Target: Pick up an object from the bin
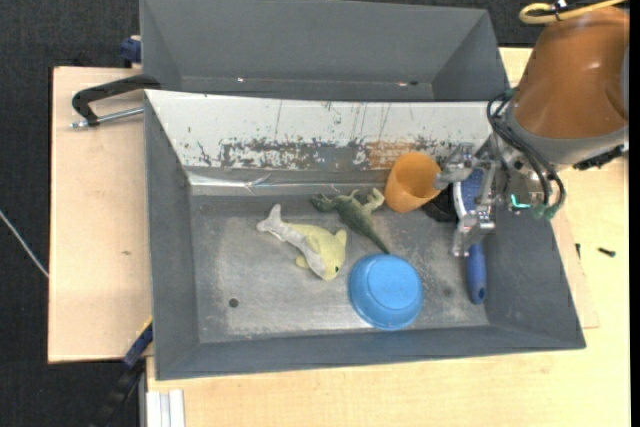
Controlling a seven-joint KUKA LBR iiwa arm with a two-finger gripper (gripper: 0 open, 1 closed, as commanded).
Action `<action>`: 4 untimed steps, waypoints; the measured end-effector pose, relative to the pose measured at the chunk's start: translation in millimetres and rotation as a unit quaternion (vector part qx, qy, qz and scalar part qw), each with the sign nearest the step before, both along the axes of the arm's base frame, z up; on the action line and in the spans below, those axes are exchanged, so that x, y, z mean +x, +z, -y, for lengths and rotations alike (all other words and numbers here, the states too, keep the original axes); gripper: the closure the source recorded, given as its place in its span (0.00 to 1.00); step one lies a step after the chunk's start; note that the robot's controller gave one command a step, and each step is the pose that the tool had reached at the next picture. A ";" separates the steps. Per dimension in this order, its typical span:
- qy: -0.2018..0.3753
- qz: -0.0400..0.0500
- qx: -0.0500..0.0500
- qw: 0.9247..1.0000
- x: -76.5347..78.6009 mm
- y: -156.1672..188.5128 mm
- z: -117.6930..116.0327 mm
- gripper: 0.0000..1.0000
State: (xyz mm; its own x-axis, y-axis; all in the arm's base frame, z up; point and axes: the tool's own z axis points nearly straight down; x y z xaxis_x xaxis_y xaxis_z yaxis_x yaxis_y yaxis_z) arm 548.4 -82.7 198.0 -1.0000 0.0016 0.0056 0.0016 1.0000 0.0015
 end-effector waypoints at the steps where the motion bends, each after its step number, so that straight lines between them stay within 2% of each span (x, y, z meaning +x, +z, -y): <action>1: -0.017 0.007 -0.001 1.000 51.6 -112.9 -40.9 0.00; 2: -0.215 0.007 0.005 0.977 54.8 -121.7 -14.8 0.00; 3: -0.390 0.007 0.004 0.921 54.0 -121.7 -7.1 0.00; 4: -0.402 0.004 0.006 0.915 58.8 -122.7 13.0 0.00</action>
Offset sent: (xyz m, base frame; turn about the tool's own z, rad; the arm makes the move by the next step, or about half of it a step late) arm 0.0525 0.0443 -0.1280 0.0336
